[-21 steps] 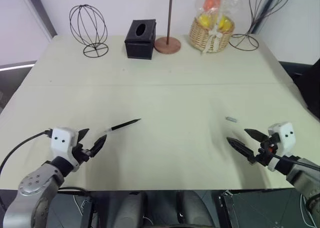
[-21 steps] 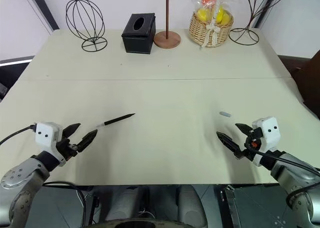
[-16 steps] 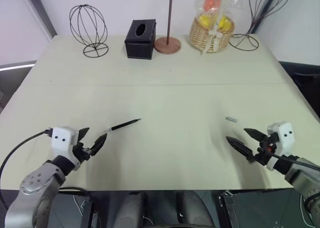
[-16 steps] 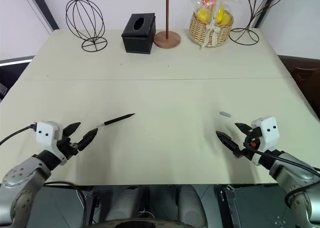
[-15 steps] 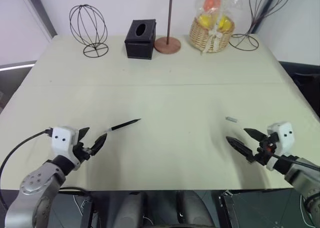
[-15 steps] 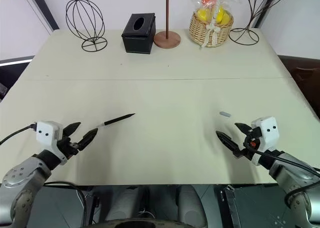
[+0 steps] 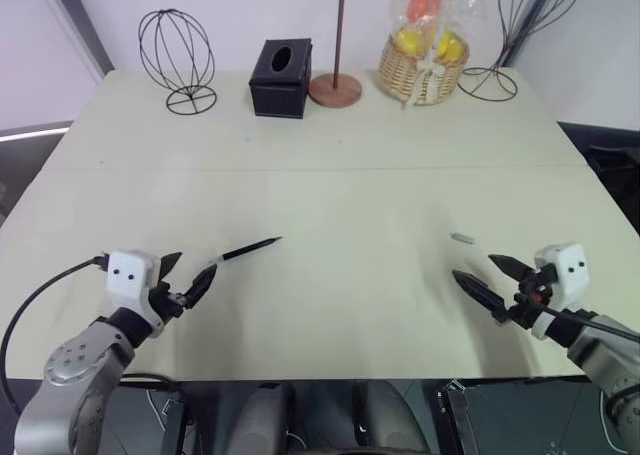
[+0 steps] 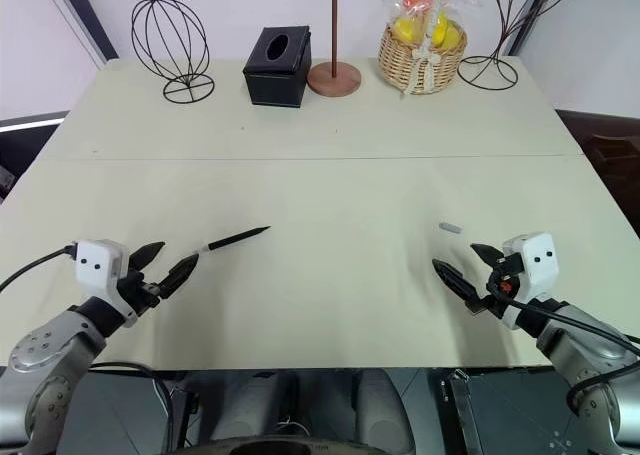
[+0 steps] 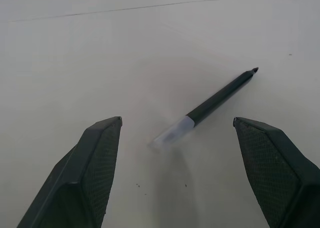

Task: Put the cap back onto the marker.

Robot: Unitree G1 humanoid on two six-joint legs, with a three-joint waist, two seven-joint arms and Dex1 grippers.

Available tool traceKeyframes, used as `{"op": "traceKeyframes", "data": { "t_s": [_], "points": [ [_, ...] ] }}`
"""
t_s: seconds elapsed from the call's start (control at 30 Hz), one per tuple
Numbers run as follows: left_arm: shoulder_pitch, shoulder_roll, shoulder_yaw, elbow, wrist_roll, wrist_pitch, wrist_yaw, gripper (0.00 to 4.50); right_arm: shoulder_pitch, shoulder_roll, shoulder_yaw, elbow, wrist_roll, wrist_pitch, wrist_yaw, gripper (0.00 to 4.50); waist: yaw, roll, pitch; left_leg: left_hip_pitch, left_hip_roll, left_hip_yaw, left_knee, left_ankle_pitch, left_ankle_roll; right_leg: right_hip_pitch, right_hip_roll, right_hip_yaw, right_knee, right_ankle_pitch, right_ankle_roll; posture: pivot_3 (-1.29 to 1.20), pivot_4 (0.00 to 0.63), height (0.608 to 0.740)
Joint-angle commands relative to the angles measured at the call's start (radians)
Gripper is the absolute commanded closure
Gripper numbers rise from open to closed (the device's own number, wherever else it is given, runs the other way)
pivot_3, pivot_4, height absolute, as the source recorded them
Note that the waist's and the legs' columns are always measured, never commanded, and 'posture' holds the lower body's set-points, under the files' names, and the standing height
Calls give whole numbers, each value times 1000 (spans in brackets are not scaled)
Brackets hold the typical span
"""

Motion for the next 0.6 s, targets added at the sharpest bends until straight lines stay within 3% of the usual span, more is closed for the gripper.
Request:
{"op": "traceKeyframes", "data": {
  "t_s": [0.03,0.43,0.6],
  "points": [
    [5,2,11,-16,2,-24,-3,766,-11,0,-8,-6,-2,-23,2,52,0,0,0,0,0,0,0,0,0,0,0,0,0,0,0,0,150,740],
    [-9,46,19,14,-5,-31,-55,766,-18,-2,2,-1,-16,-31,6,52,0,0,0,0,0,0,0,0,0,0,0,0,0,0,0,0,150,740],
    [-105,231,30,158,-81,-5,-308,766,-69,-74,35,-57,24,30,52,52,-1,1,1,0,0,0,0,0,0,0,1,-1,0,0,-1,0,150,740]
  ]
}}
